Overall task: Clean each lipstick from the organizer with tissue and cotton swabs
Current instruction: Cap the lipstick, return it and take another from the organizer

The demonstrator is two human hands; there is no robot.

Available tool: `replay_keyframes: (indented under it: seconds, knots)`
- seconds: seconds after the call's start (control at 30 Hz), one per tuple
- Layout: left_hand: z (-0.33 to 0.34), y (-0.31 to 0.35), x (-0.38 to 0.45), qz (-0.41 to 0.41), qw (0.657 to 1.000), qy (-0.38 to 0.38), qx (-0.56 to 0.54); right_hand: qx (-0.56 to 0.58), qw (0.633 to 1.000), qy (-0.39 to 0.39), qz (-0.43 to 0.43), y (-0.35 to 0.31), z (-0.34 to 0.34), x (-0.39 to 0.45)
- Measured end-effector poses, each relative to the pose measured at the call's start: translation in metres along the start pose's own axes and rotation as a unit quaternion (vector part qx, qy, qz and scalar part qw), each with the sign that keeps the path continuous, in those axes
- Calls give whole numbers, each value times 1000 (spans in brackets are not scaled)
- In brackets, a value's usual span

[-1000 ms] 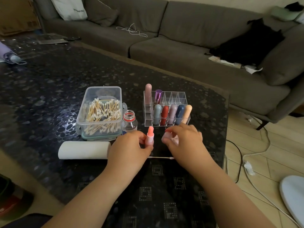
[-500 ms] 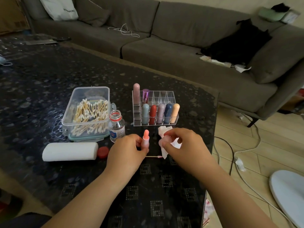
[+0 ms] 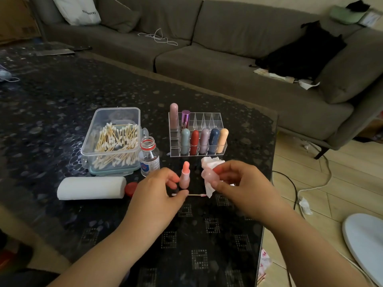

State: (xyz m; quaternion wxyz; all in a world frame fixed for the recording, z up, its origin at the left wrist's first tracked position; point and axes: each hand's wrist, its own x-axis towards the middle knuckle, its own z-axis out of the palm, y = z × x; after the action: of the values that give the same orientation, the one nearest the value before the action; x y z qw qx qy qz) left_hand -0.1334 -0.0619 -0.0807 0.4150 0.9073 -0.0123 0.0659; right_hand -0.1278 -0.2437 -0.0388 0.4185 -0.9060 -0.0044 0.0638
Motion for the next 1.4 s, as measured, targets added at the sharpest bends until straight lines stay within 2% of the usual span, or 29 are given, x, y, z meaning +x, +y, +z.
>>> replay_keyframes:
  seconds: [0.13,0.23,0.33,0.4,0.43,0.5,0.53,0.6,0.7,0.87,1.0,1.17,1.27,1.4]
  knots:
    - [-9,-1,-14,-10,981,-73,-179,92,993,-80,1,-7,2,-12]
    - [-14,1,-18,13,968,-108,-228,134,982,-131,-14,-11,11,-19]
    - [-17,4,-18,19,959,-102,-262,143,978,-149,-21,-13,17,-23]
    - [-19,4,-19,20,959,-94,-266,128,982,-138,-27,-12,16,-23]
    - [-20,4,-18,16,961,-89,-262,104,988,-109,-30,-11,15,-22]
    - [-21,4,-18,9,964,-79,-252,-22,999,5,-38,-3,11,-15]
    - [-22,5,-18,5,965,-75,-249,-94,993,59,-45,1,10,-10]
    - [-22,6,-18,0,966,-80,-245,-175,979,97,-50,12,11,0]
    - [-22,6,-19,-11,966,-96,-239,-207,976,60,-35,20,20,9]
    - [-21,7,-17,-28,962,-98,-251,-217,974,61,-18,20,28,15]
    - [-20,6,-17,-41,957,-100,-270,-198,975,96,-29,18,23,15]
    - [-22,8,-16,-40,946,-104,-304,-194,967,139,-89,1,4,-3]
    - [-22,8,-17,-27,938,-123,-323,-127,985,85,-79,-7,0,-18]
    - [-19,12,-19,-5,926,-135,-352,-14,993,21,-116,-14,1,-30]
